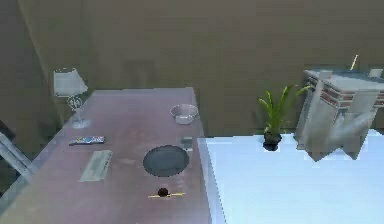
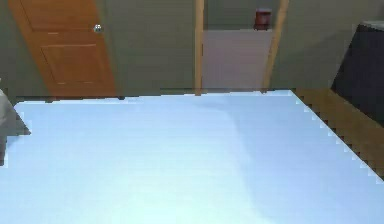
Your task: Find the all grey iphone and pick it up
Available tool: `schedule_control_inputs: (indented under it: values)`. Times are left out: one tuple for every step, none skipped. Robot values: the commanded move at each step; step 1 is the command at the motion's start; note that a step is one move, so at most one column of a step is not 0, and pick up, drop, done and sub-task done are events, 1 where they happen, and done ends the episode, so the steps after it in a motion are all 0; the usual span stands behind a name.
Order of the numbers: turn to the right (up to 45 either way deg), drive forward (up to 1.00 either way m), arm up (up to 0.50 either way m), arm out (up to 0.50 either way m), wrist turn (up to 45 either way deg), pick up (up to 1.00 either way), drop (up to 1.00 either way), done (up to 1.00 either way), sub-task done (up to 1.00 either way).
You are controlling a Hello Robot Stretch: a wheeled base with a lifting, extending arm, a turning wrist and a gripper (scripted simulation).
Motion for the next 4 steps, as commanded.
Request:
schedule_control_inputs:
  values:
    - [45.0,0.0,0.0,0.0,0.0,0.0,0.0,0.0,0.0]
    - [33.0,0.0,0.0,0.0,0.0,0.0,0.0,0.0,0.0]
    - [3.0,0.0,0.0,0.0,0.0,0.0,0.0,0.0,0.0]
    - [0.0,0.3,0.0,0.0,0.0,0.0,0.0,0.0,0.0]
